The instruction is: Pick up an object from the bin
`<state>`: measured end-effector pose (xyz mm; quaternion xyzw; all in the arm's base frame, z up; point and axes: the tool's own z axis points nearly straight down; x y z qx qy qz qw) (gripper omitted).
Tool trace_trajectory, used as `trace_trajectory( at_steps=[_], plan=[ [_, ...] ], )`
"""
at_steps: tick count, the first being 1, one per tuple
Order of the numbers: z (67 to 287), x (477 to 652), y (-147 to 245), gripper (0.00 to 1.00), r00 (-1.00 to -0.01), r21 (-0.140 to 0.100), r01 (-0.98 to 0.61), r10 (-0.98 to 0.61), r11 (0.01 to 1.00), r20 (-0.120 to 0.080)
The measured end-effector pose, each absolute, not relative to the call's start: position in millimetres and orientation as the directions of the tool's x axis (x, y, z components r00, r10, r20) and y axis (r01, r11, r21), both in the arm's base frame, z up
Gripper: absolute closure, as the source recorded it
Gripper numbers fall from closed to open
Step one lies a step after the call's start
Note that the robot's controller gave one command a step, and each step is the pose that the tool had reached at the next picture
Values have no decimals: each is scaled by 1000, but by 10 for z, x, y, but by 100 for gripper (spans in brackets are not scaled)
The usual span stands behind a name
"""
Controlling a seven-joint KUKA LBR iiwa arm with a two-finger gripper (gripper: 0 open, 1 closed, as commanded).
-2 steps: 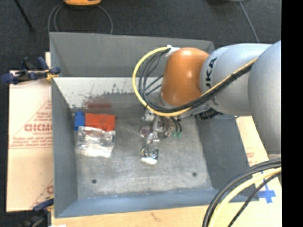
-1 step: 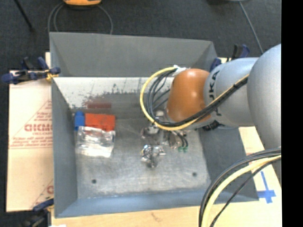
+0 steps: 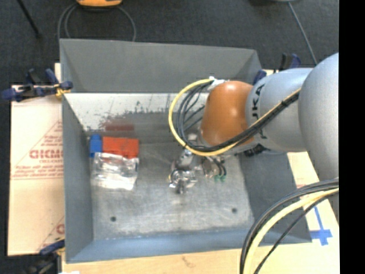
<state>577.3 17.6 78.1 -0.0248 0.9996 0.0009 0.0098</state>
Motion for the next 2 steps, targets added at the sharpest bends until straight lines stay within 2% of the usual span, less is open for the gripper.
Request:
trace_trajectory(
  at_steps=[1,2],
  plan=[
    [1859,6001,107,100,-980,-4,-200,-200,980,-13],
    [2178,6226,8,100,-984,-2,-175,-175,985,-10]
  ],
)
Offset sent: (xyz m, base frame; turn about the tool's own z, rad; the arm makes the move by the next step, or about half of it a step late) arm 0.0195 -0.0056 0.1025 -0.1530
